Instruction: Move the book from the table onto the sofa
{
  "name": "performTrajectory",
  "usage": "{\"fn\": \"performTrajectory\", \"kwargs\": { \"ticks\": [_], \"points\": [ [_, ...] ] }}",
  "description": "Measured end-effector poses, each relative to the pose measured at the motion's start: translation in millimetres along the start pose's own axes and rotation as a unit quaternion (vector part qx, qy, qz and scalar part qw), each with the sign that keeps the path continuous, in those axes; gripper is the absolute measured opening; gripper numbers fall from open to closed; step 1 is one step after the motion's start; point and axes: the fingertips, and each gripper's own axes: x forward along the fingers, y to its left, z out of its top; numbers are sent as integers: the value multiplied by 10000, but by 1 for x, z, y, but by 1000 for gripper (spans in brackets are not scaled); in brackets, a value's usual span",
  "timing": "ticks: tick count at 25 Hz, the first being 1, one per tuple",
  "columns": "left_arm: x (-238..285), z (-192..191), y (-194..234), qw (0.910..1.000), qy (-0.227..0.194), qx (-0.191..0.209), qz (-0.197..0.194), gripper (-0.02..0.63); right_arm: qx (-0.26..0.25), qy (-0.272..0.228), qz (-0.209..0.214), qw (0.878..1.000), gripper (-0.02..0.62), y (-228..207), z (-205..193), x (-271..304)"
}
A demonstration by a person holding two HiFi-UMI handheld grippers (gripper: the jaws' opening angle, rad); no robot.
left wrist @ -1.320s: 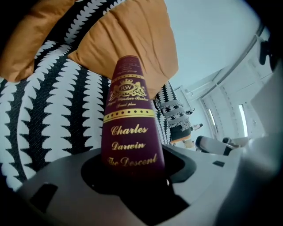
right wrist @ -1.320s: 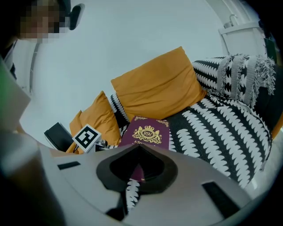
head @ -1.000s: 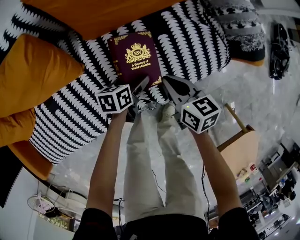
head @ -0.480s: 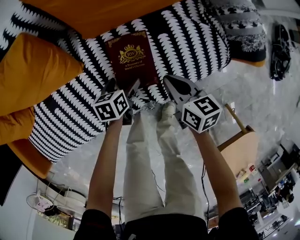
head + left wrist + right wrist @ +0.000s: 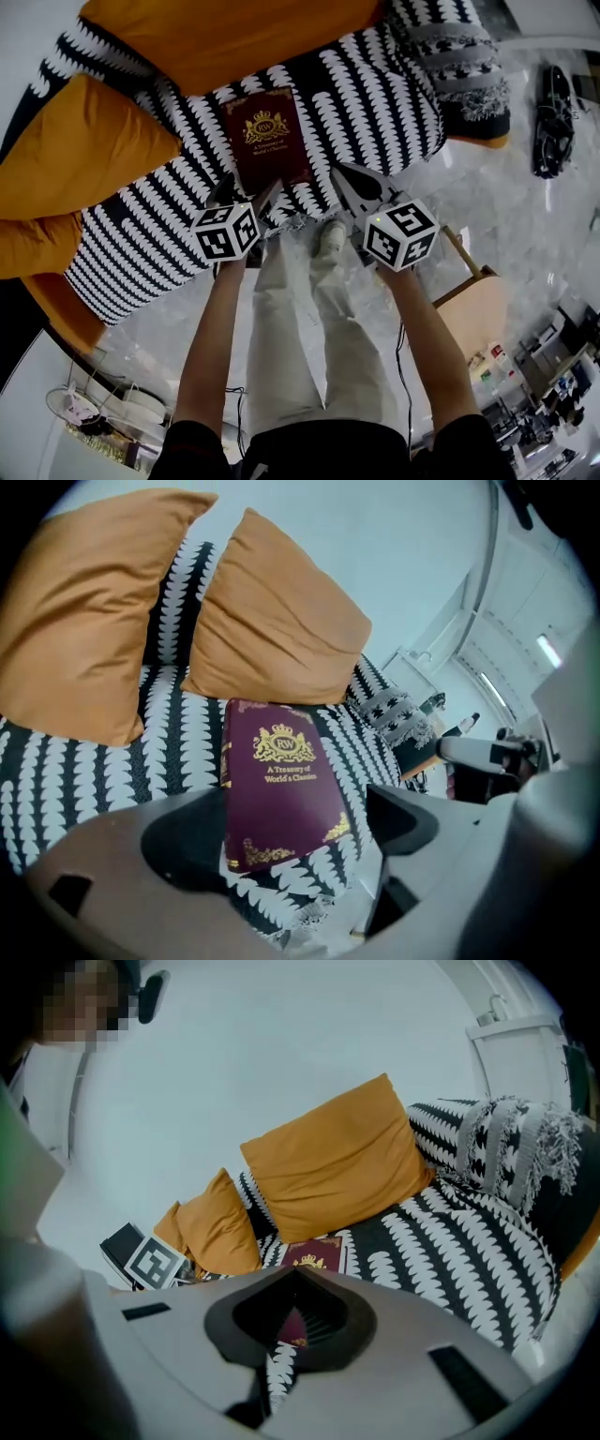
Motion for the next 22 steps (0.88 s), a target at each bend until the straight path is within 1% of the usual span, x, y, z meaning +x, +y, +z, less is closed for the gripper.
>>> {"fn": "performTrajectory", "kwargs": {
  "ticks": [3, 8, 9, 11, 13, 16, 18, 20, 22],
  "points": [
    [-23, 16, -24, 9998, -93, 117, -110, 477, -35, 52, 83, 9999, 17, 16, 10, -17],
    [-63, 55, -69, 9973, -497, 479, -262, 460, -381, 202, 286, 9987, 17, 46, 27, -42],
    [-70, 63, -77, 9963, -592, 561, -270, 437, -466, 176, 324, 9982, 17, 51, 35, -46],
    [-86, 78, -95, 9943, -770, 676, -283, 341, -587, 106, 365, 9976, 17, 58, 49, -56],
    [-108, 85, -117, 9927, -875, 732, -382, 259, -612, 70, 381, 9974, 17, 67, 61, -72],
    [-144, 97, -153, 9894, -1080, 820, -524, 178, -803, 5, 433, 9958, 17, 83, 85, -99],
    [-164, 107, -173, 9869, -1252, 876, -511, 121, -978, -88, 498, 9939, 17, 94, 103, -117],
    [-181, 116, -190, 9851, -1371, 910, -500, 63, -1050, -192, 530, 9929, 17, 100, 120, -135],
    [-198, 124, -206, 9828, -1466, 979, -544, 37, -1060, -319, 525, 9925, 17, 105, 135, -154]
  ]
}}
